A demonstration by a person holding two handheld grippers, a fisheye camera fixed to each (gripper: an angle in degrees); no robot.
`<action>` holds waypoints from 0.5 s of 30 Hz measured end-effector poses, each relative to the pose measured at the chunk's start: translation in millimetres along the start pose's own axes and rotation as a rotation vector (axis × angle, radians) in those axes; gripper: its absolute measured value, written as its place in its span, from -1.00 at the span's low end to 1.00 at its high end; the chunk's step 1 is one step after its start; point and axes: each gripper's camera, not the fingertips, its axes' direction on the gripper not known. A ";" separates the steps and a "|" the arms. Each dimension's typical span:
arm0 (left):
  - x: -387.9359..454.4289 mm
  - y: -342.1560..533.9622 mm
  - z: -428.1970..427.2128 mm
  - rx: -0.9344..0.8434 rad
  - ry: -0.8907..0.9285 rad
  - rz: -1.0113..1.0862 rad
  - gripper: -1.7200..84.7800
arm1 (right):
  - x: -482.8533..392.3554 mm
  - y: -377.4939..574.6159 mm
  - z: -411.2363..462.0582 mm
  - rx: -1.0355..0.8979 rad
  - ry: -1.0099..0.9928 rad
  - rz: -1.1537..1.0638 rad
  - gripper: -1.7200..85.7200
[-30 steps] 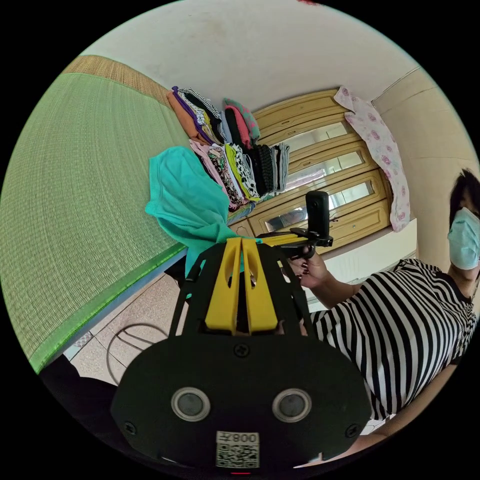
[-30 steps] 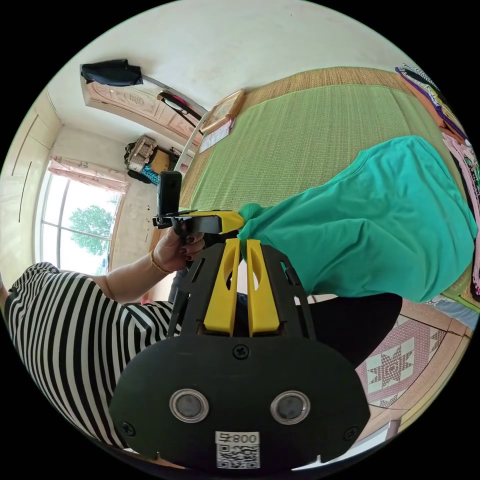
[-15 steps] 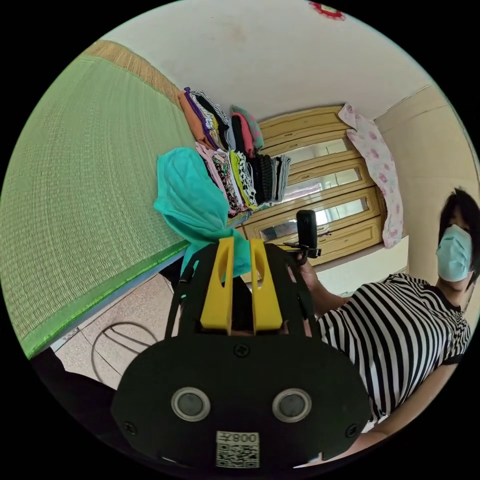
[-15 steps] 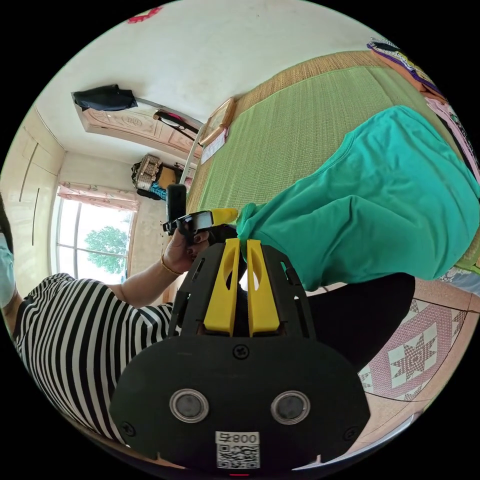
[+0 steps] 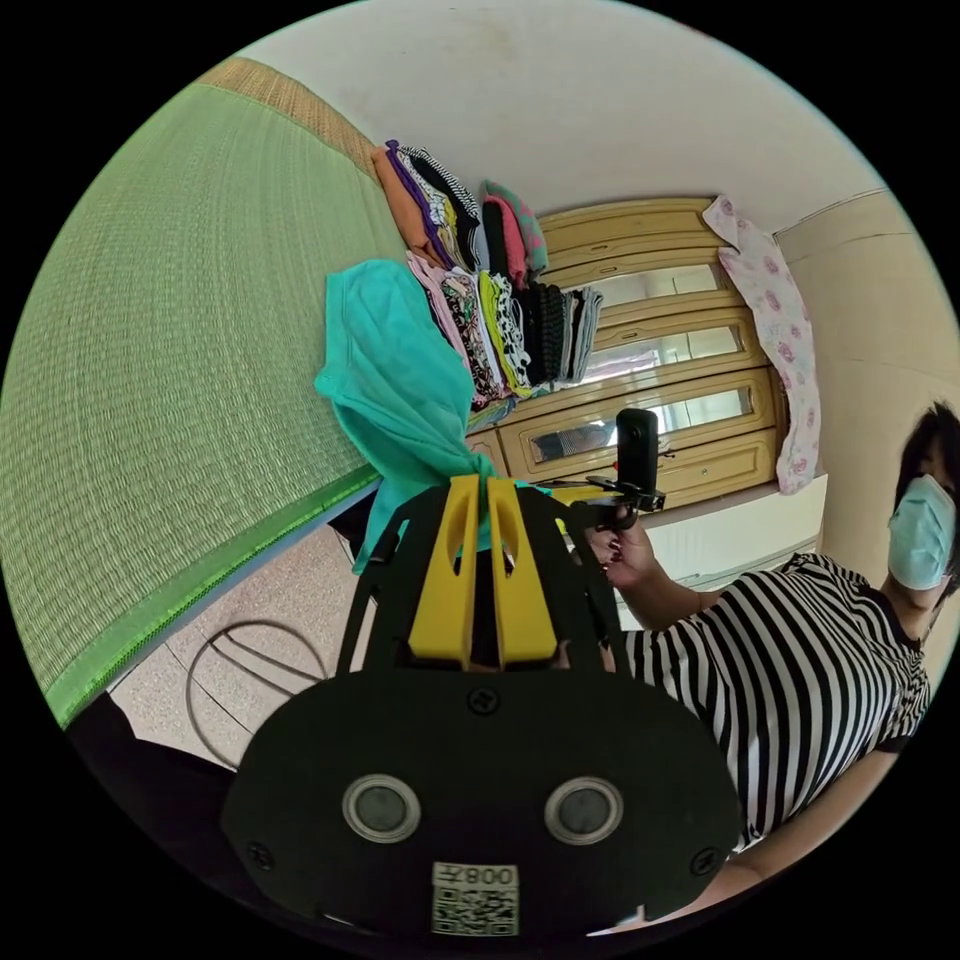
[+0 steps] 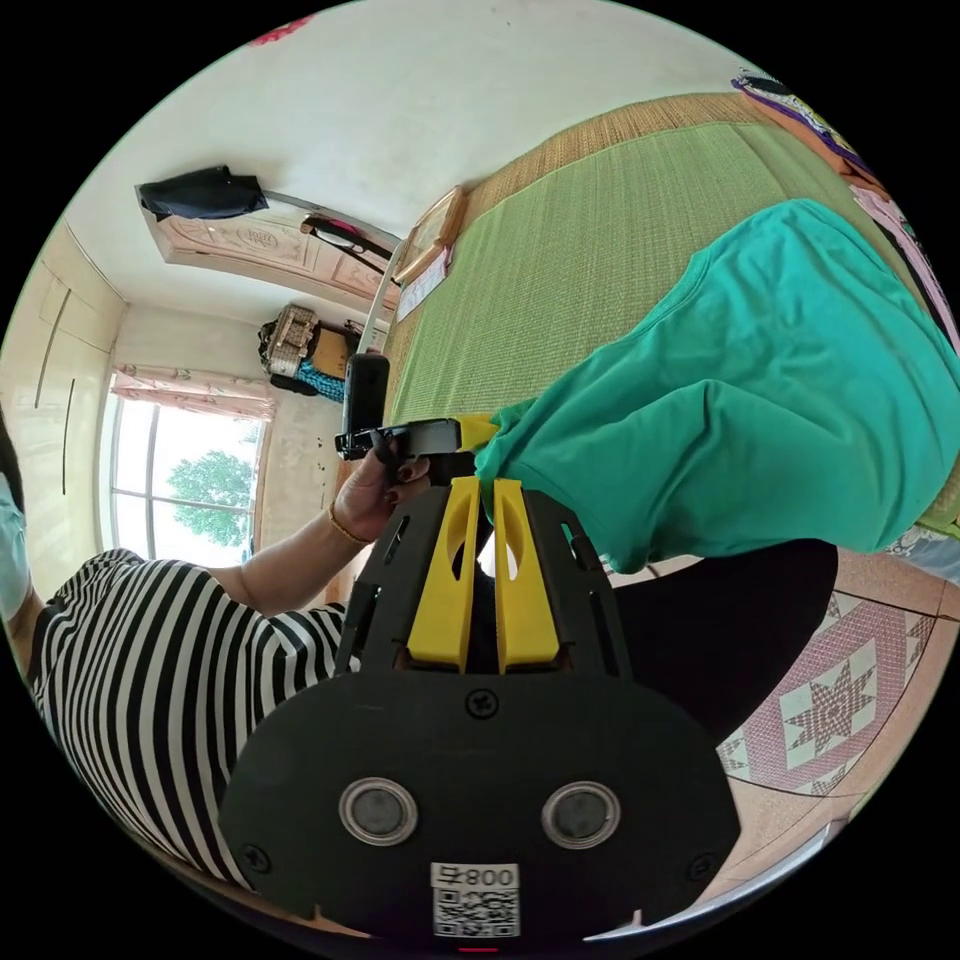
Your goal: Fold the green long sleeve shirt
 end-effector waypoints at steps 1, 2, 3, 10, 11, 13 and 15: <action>-2.0 -2.1 1.3 -0.004 -0.009 0.000 -0.92 | 2.3 0.0 -0.3 0.002 -0.005 0.004 -0.92; -3.0 -3.0 1.8 -0.006 -0.015 0.000 -0.92 | 7.3 -0.2 -1.1 0.007 -0.021 0.013 -0.92; -5.2 -4.4 2.5 -0.013 -0.030 0.000 -0.93 | 12.8 -0.6 -1.9 0.012 -0.045 0.021 -0.93; -34.0 -7.3 3.3 -0.021 -0.096 -0.087 -0.93 | 38.1 1.9 -15.1 0.030 -0.075 0.043 -0.94; -36.0 -8.3 4.3 -0.026 -0.102 -0.092 -0.93 | 39.6 3.9 -21.9 0.042 -0.078 0.037 -0.94; -42.9 -14.4 6.9 -0.042 -0.149 -0.100 -0.93 | 40.1 8.8 -36.0 0.055 -0.080 0.025 -0.95; -48.7 -20.2 6.6 -0.039 -0.166 -0.103 -0.92 | 39.6 20.4 -63.3 0.076 -0.072 -0.003 -0.95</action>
